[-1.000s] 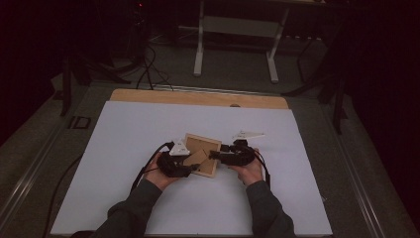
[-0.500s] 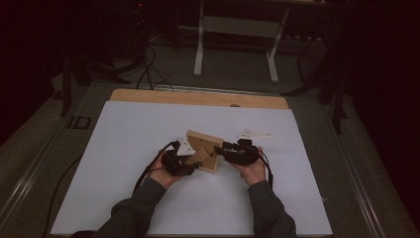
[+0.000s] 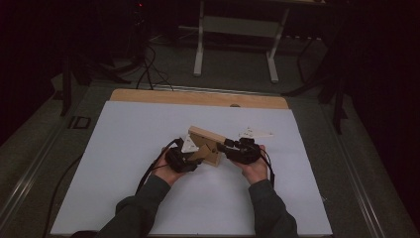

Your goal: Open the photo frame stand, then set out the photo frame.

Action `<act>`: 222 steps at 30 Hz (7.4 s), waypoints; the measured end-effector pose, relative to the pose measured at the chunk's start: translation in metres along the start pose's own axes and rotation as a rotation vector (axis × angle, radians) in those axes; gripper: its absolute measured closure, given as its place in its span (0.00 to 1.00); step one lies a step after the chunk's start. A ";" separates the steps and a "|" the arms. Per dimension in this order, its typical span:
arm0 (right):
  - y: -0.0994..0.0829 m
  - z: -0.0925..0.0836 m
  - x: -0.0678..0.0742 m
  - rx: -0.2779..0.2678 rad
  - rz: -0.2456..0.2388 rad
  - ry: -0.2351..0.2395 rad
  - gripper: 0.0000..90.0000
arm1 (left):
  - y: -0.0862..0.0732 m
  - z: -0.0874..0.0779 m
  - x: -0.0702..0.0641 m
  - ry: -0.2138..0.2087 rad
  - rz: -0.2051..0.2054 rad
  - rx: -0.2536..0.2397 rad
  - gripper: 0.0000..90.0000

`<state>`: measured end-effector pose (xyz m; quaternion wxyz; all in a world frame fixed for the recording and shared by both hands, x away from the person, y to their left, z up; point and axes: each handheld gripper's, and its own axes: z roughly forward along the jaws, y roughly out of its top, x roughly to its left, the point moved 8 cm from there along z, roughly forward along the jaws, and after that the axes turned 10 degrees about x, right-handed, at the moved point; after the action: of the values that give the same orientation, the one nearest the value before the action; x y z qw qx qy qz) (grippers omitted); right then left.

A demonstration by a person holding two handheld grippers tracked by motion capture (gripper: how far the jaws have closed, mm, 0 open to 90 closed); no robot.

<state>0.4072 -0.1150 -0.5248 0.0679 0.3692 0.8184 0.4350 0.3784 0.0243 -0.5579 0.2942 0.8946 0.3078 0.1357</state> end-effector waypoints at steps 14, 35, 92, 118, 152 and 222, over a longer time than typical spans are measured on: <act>0.000 -0.003 0.002 -0.003 -0.031 -0.019 0.66 | 0.000 0.004 0.001 -0.008 0.002 0.005 0.69; -0.006 -0.002 0.020 0.017 -0.100 0.022 0.59 | -0.005 -0.007 0.000 -0.073 0.000 -0.021 0.76; -0.027 0.000 0.041 0.100 -0.198 0.033 0.46 | -0.023 -0.006 -0.005 -0.075 0.002 -0.017 0.81; -0.042 -0.005 0.033 0.143 -0.204 0.026 0.47 | -0.042 -0.032 0.018 -0.039 -0.095 -0.089 0.78; -0.045 -0.021 -0.001 0.100 -0.128 -0.051 0.69 | -0.048 -0.037 0.031 -0.005 -0.164 -0.152 0.76; -0.022 0.004 0.015 0.024 -0.090 -0.045 1.00 | -0.025 -0.016 0.015 -0.031 -0.093 -0.099 1.00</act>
<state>0.3865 -0.1099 -0.5409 0.1015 0.3427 0.8375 0.4133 0.3714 0.0567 -0.5597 0.3489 0.8656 0.3374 0.1228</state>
